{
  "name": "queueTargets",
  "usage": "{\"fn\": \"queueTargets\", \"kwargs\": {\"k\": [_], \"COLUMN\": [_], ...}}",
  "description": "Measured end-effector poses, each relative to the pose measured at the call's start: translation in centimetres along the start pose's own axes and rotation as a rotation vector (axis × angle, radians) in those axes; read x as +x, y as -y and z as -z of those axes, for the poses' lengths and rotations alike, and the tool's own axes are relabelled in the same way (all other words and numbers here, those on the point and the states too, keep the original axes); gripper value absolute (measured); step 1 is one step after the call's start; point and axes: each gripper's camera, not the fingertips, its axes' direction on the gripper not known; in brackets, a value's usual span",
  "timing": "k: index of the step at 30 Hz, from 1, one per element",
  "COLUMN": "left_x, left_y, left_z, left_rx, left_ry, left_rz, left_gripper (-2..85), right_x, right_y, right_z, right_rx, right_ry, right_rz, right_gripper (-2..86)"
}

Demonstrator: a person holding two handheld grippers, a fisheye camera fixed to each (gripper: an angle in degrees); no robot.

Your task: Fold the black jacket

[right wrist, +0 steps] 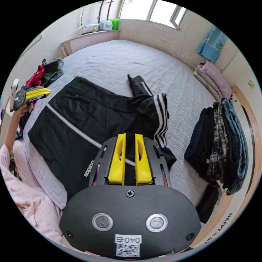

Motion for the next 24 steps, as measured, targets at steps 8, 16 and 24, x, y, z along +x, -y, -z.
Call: {"fn": "queueTargets", "kwargs": {"k": [8,16,24], "left_x": [12.4,13.7,12.0], "left_y": [-7.0,-7.9,-7.1], "left_z": [1.0,-1.5,-2.7], "left_rx": [-0.194,-0.173,-0.192], "left_ry": [-0.173,-0.151,-0.264], "left_rz": [0.034,0.078,0.143], "left_gripper": [-0.9,-1.2,-0.9], "right_x": [-12.9,-14.3,-11.3], "right_y": [-19.2,-21.0,-23.6], "right_z": [0.1,-5.3,-5.7], "right_rx": [-0.157,-0.179,-0.11], "right_ry": [-0.008,-0.056,0.114], "right_rz": [-0.014,-0.03,-0.194], "right_gripper": [-0.9,-1.0,-0.9]}}
